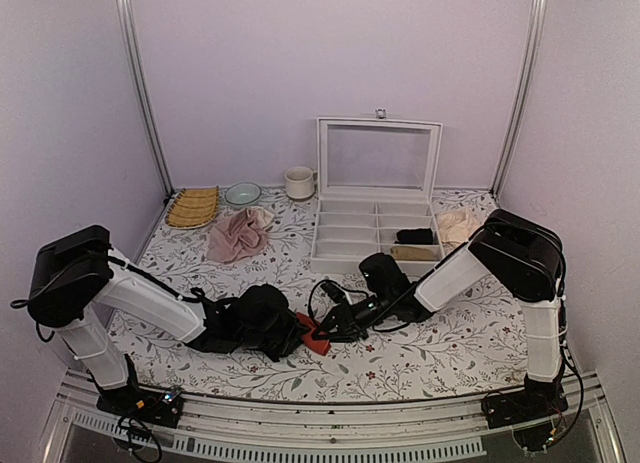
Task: Roll the underwear
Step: Pick up the underwear from the center of the board.
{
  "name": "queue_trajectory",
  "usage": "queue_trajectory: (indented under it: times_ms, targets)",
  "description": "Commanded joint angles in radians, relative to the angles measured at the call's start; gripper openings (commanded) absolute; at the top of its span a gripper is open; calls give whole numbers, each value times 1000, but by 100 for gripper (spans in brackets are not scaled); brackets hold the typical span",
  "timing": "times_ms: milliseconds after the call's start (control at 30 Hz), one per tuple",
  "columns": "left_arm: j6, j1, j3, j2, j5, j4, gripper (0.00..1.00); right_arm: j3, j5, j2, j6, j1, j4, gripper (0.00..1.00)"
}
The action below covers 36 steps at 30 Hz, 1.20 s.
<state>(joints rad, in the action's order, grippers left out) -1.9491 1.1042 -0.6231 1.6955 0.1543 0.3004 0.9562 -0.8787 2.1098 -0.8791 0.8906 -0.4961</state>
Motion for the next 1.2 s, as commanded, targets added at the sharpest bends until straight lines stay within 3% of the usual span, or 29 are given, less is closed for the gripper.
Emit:
queue_trajectory:
  times_ms: [0,100,300,700,967,1167]
  targets:
    - [5,-1,34,46,-23,-107,0,-34,-58,27,26,57,143,31]
    - [5,-5,39,28,-20,-130,0,-47,-32,-32,71,55,172,41]
    - [40,-25,52,-10,-26,-159,0,-102,13,-150,119,18,177,44]
    - [332,-158,-38,-127,-70,-289,0,-233,107,-496,123,-153,226,51]
    - [616,-294,-161,-137,-219,-287,0,-168,172,-532,125,-205,336,52]
    - [832,-384,-313,-48,-400,-303,0,-122,218,-527,121,-243,394,52]
